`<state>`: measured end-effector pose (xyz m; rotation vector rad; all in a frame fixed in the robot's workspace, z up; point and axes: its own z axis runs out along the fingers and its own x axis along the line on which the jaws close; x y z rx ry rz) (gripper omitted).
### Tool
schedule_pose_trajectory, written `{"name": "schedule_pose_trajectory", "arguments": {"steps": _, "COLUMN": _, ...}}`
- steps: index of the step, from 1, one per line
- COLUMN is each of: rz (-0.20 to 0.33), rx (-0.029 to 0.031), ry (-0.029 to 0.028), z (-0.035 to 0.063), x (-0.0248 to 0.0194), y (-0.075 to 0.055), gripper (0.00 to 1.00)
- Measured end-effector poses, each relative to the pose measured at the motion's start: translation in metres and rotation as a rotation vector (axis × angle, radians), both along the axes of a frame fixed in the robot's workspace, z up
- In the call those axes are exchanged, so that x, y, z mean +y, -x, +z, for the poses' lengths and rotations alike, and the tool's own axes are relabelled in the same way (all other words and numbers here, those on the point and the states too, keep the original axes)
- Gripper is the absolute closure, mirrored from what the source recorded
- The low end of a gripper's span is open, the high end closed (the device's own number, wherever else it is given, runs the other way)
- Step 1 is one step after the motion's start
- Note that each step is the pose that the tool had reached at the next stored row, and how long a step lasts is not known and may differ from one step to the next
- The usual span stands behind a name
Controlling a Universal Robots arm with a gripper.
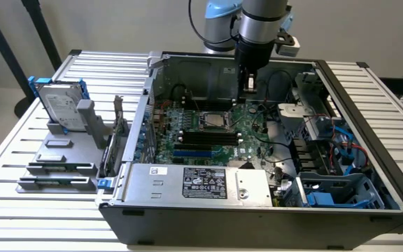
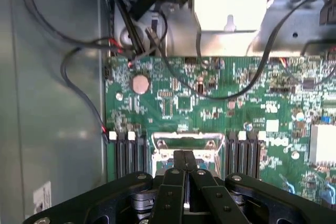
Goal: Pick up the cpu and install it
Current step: 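Close the cpu cover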
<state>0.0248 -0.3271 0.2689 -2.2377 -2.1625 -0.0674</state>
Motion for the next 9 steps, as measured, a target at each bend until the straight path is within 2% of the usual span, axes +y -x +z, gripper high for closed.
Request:
{"name": "schedule_pose_trajectory", "arguments": {"steps": 5, "rz": 0.000, "rx": 0.0015, "ry": -0.0081, "z": 0.0014, "x": -0.0008, "y": -0.022, "gripper": 0.89}}
{"name": "schedule_pose_trajectory", "arguments": {"steps": 9, "rz": 0.000, "rx": 0.0015, "ry": -0.0091, "z": 0.0015, "x": -0.0009, "y": -0.025, "gripper": 0.89}}
